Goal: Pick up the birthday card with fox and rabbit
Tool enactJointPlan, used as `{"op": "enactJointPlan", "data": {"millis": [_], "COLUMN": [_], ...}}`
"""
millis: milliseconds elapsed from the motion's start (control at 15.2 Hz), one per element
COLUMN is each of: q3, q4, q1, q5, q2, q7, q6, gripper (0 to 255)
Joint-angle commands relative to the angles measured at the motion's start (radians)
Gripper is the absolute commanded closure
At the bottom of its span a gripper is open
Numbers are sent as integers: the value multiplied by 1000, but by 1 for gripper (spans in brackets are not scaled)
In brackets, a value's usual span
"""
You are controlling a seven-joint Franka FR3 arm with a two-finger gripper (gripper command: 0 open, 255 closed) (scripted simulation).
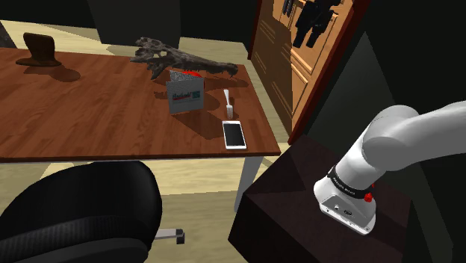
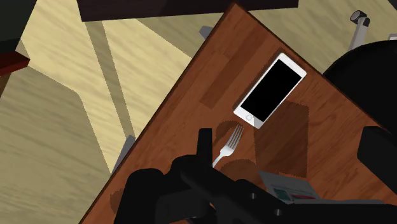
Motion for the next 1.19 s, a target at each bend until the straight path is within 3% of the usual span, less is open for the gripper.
{"op": "enactJointPlan", "data": {"millis": [0, 594, 1122], "q3": [0, 25, 56], "q4": [0, 152, 370], "q1": [0, 49, 83], "q5": [0, -5, -21], "q2": [0, 349, 667], "q7": [0, -84, -140], "q6": [0, 155, 218], "gripper": [0, 0, 0]}}
